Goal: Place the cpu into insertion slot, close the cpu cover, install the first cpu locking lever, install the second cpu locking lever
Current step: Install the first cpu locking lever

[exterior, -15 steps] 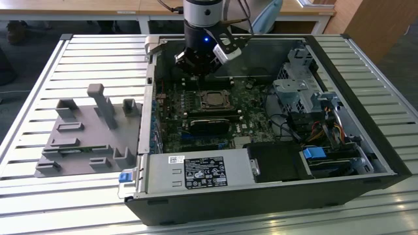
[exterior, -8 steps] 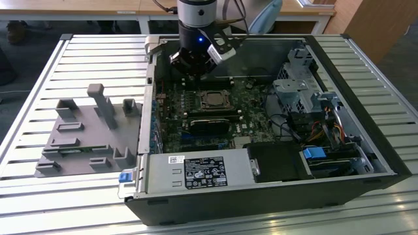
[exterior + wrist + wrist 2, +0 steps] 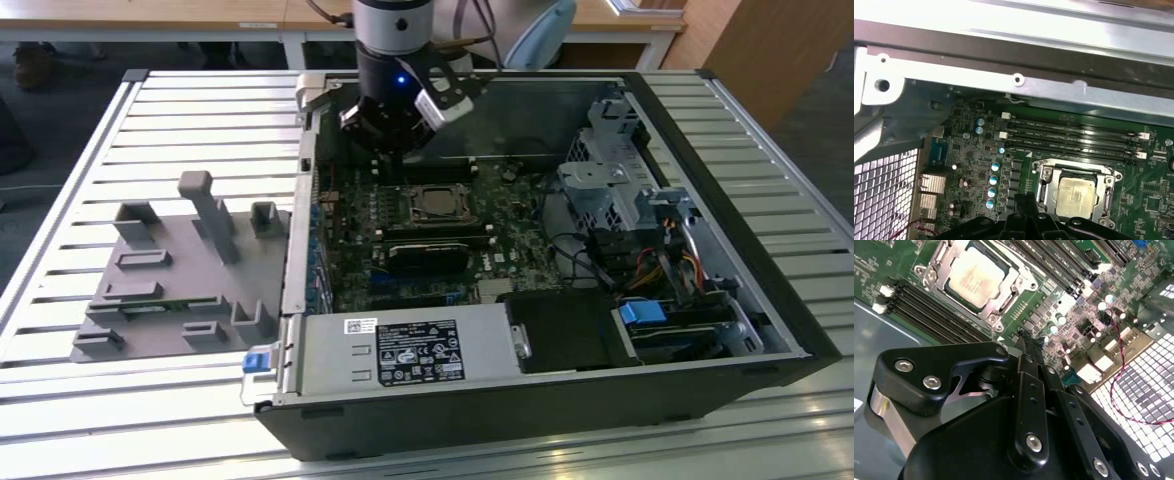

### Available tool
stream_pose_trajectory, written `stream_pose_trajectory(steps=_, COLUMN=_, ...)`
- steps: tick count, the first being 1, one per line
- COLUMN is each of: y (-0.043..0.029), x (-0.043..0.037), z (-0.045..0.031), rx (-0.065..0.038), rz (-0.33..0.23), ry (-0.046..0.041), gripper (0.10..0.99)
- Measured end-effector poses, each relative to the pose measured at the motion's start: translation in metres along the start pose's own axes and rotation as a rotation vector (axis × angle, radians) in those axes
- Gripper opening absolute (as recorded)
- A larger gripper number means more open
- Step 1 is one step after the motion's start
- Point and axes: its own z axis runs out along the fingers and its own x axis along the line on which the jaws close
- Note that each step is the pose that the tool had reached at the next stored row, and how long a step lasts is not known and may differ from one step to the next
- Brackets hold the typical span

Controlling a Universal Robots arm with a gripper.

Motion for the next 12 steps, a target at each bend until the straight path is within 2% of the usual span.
stream_pose_trajectory(steps=5, y=0.0045, x=0.0034, z=0.0002, rx=0.000, rz=0.000, ry=-0.0016, gripper=0.118)
stream_pose_trajectory(steps=12, y=0.0132, x=0.0032, z=0.0012, rx=0.001, rz=0.000, ry=-0.0044, gripper=0.118)
